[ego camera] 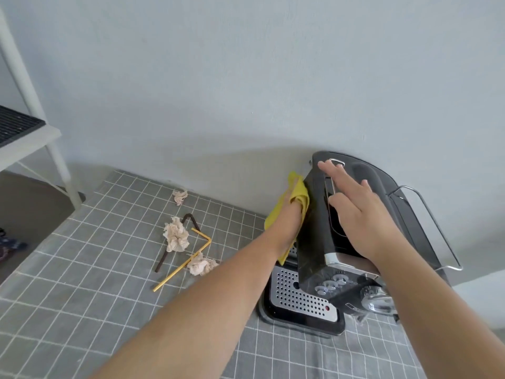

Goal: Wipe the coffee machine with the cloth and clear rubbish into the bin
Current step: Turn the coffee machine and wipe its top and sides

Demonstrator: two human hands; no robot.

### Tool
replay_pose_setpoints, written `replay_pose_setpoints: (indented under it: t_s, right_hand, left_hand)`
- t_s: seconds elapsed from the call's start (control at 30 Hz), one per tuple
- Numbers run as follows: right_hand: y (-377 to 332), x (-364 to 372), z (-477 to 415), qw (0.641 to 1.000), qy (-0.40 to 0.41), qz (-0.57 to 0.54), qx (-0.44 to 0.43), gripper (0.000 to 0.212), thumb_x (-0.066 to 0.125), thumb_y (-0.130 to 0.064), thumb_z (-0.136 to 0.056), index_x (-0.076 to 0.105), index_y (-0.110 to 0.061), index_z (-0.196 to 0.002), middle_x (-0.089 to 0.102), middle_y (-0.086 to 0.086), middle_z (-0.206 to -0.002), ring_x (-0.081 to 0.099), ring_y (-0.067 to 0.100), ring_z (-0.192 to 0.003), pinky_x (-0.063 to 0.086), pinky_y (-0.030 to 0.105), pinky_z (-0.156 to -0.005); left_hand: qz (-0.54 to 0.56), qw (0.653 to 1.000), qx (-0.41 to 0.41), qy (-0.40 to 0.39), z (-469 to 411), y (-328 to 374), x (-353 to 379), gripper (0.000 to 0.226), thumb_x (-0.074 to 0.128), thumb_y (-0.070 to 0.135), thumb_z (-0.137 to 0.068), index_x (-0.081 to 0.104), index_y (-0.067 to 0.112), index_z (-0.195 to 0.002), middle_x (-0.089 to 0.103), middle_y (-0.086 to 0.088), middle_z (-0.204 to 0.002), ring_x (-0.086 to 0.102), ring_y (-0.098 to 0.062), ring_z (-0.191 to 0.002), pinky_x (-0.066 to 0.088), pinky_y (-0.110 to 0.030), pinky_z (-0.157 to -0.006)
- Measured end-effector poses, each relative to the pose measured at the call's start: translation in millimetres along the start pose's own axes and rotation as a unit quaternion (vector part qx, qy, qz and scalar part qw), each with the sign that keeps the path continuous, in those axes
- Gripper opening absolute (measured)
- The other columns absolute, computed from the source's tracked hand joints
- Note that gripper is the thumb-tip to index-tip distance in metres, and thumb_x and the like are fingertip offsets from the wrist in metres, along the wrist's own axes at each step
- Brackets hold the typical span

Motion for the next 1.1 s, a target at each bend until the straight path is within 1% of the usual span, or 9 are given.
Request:
replay_pose_setpoints:
  t_s: [0.13,0.27,0.37,0.47,0.57,0.73,0.83,0.97,1.1]
  right_hand:
    - [1,0,-1,1.000,0.002,0.002,0.002,0.062,0.022,-0.024,-0.080,0.031,-0.037,-0.141,0.023,-0.020,-0.152,0.000,-0.034,-0.115,-0.007,0.023,-0.116]
    - [0,-1,-1,1.000,0.002,0.003,0.002,0.060,0.024,-0.020,-0.084,0.031,-0.035,-0.141,0.022,-0.016,-0.153,0.004,-0.024,-0.124,-0.006,0.028,-0.118]
    - [-1,-1,0,1.000,0.008,0.003,0.000,0.065,0.022,-0.023,-0.078,0.030,-0.036,-0.141,0.023,-0.013,-0.154,0.008,-0.016,-0.130,-0.005,0.031,-0.119]
    - [-2,-2,0,1.000,0.004,0.011,-0.001,0.064,0.022,-0.023,-0.079,0.029,-0.038,-0.141,0.023,-0.014,-0.154,0.008,-0.017,-0.130,-0.005,0.030,-0.119]
    - [-1,-3,-1,1.000,-0.002,0.017,0.008,0.055,0.027,-0.015,-0.091,0.029,-0.037,-0.141,0.021,-0.019,-0.151,0.003,-0.023,-0.123,-0.007,0.024,-0.117]
    - [1,-2,-2,1.000,-0.007,0.018,0.009,0.062,0.023,-0.024,-0.082,0.029,-0.040,-0.142,0.018,-0.030,-0.144,-0.006,-0.042,-0.107,-0.009,0.017,-0.112]
    - [2,-2,-2,1.000,-0.004,0.013,0.012,0.062,0.023,-0.023,-0.082,0.030,-0.040,-0.141,0.016,-0.033,-0.142,-0.006,-0.044,-0.105,-0.008,0.016,-0.111]
    - [3,-1,-3,1.000,-0.002,0.011,0.011,0.063,0.023,-0.025,-0.080,0.030,-0.041,-0.141,0.020,-0.027,-0.149,-0.001,-0.036,-0.116,-0.007,0.020,-0.115]
    - [2,0,-1,1.000,0.005,0.011,0.006,0.064,0.022,-0.024,-0.079,0.030,-0.037,-0.142,0.022,-0.020,-0.153,0.006,-0.023,-0.128,-0.006,0.024,-0.117]
  left_hand:
    - [0.032,0.994,-0.073,0.069,72,-49,4,0.056,0.033,0.052,-0.089,0.027,0.047,-0.144,0.029,0.007,-0.155,0.030,-0.019,-0.143,0.025,-0.042,-0.118]
    - [-0.082,0.990,-0.101,0.058,96,-27,17,0.043,0.021,0.006,-0.101,0.029,-0.009,-0.140,0.026,-0.036,-0.147,0.024,-0.045,-0.138,0.025,-0.046,-0.116]
    - [-0.088,0.990,0.095,0.057,66,33,26,0.047,0.024,0.026,-0.103,0.021,0.031,-0.149,0.018,0.004,-0.160,0.015,-0.009,-0.147,0.014,-0.033,-0.121]
    - [0.011,0.996,0.087,0.025,8,31,16,0.051,0.029,0.053,-0.099,0.029,0.035,-0.147,0.030,0.021,-0.150,0.033,0.010,-0.133,0.026,-0.020,-0.116]
    - [0.017,1.000,-0.012,0.007,-16,-16,-3,0.083,0.034,0.090,-0.070,0.032,0.048,-0.142,0.036,0.020,-0.150,0.034,-0.002,-0.139,0.022,-0.041,-0.119]
    - [-0.026,0.970,-0.210,0.122,4,-85,-35,0.097,0.015,0.096,-0.063,0.006,0.048,-0.147,0.008,0.010,-0.161,0.009,-0.031,-0.148,0.008,-0.065,-0.114]
    - [-0.042,0.971,-0.185,0.148,5,-92,-42,0.081,0.012,0.084,-0.078,0.006,0.045,-0.148,0.008,0.007,-0.161,0.009,-0.028,-0.148,0.007,-0.060,-0.116]
    - [-0.041,0.968,-0.191,0.159,13,-81,-36,0.085,0.012,0.091,-0.071,0.013,0.050,-0.145,0.014,0.011,-0.160,0.012,-0.026,-0.148,0.006,-0.060,-0.115]
    - [0.004,0.995,-0.092,0.043,-9,-43,-14,0.079,0.028,0.091,-0.070,0.020,0.058,-0.141,0.026,0.018,-0.155,0.026,-0.013,-0.144,0.017,-0.050,-0.119]
Point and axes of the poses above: each hand's wrist, its own z-axis away from the middle knuckle, its own x-axis out of the palm, y = z × x, the point moved 4 cm from there along -z, towards the middle knuckle
